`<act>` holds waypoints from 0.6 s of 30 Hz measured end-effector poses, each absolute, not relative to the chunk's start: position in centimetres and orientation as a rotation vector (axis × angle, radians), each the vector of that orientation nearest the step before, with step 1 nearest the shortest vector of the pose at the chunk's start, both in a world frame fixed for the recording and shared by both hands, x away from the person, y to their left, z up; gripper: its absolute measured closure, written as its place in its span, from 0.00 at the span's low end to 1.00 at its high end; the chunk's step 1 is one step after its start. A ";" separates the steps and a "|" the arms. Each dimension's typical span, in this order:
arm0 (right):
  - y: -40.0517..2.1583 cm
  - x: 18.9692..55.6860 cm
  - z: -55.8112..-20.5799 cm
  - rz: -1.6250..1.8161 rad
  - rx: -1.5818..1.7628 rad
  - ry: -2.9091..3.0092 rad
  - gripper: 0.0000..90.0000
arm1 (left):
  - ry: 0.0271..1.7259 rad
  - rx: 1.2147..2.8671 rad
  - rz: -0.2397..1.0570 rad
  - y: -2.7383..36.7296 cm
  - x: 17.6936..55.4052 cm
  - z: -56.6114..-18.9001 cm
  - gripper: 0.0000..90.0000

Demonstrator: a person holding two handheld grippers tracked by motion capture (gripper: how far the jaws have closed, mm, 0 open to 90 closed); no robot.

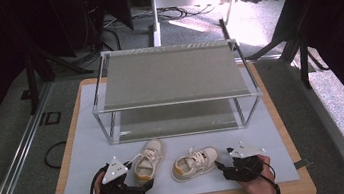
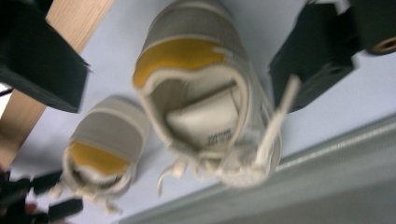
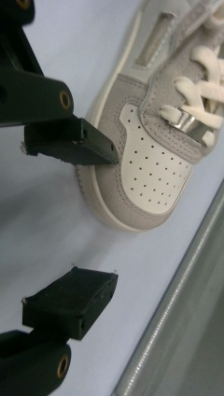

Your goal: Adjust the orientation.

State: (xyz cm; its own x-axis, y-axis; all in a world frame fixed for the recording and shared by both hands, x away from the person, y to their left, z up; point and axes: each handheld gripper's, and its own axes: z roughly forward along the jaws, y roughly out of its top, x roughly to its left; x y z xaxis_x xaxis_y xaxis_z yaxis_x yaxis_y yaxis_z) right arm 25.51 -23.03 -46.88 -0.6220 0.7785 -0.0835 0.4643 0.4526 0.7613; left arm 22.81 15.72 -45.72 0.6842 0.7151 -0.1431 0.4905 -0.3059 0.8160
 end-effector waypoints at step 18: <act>-21.5 28.3 -46.9 1.003 1.092 2.253 0.49 | 0.956 2.071 0.272 14.7 24.5 -48.3 0.16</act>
State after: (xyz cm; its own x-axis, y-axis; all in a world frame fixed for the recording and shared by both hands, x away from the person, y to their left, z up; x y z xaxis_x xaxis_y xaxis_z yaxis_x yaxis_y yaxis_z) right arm 28.27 -21.48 -46.87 -0.5908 0.8035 -0.0726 0.4836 0.4247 0.7654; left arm 24.55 14.74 -48.26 0.6883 0.7130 -0.1337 0.5362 -0.3759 0.7558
